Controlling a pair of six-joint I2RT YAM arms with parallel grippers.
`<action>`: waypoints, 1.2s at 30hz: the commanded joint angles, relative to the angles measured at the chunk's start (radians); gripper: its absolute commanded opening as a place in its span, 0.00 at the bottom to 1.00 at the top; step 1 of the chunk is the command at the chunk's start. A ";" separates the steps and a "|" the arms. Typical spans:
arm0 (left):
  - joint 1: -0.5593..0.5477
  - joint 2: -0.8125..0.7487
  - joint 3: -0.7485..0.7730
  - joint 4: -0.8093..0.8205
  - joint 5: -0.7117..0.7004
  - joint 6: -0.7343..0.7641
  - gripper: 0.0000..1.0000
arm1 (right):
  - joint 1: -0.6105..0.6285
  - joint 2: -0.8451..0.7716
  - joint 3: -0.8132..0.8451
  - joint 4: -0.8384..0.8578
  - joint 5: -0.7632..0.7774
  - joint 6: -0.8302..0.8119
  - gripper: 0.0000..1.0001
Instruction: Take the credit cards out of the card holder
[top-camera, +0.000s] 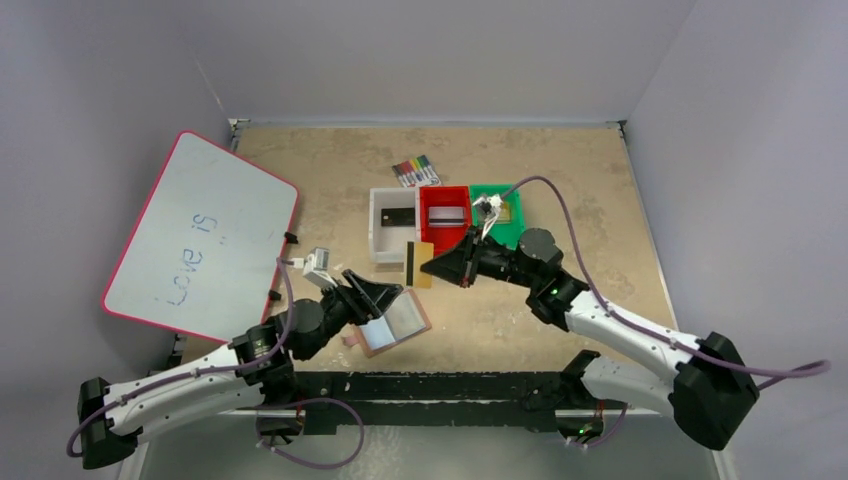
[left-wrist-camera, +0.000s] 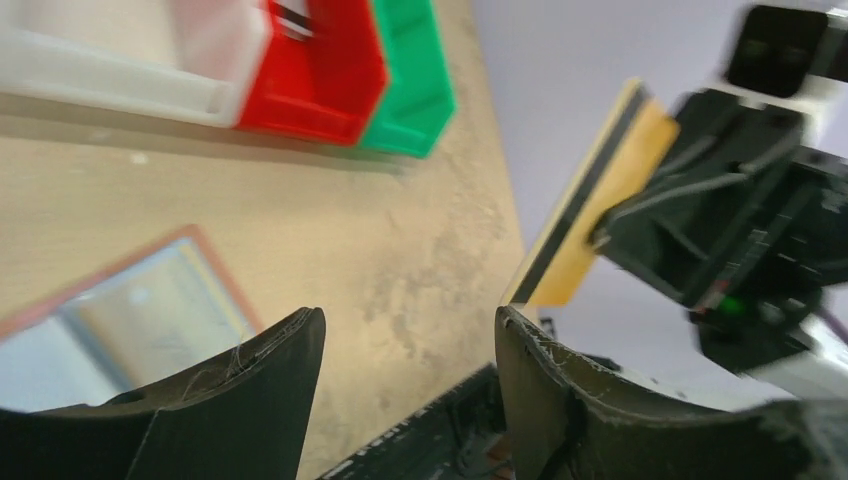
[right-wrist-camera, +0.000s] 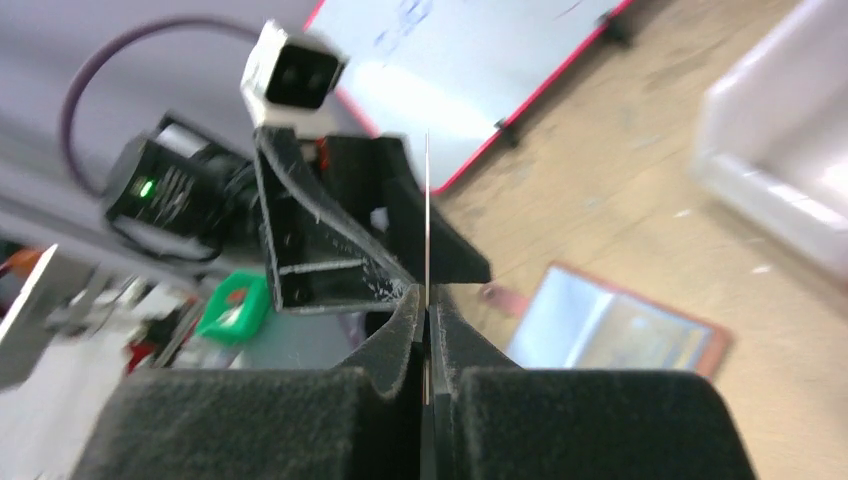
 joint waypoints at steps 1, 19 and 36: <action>-0.001 -0.030 0.117 -0.442 -0.241 -0.070 0.65 | -0.002 -0.103 0.133 -0.405 0.396 -0.316 0.00; -0.001 0.068 0.178 -0.552 -0.181 -0.010 0.70 | -0.050 0.079 0.257 -0.587 0.966 -1.456 0.00; 0.000 0.034 0.178 -0.553 -0.154 0.008 0.70 | -0.233 0.301 0.370 -0.597 0.688 -1.818 0.00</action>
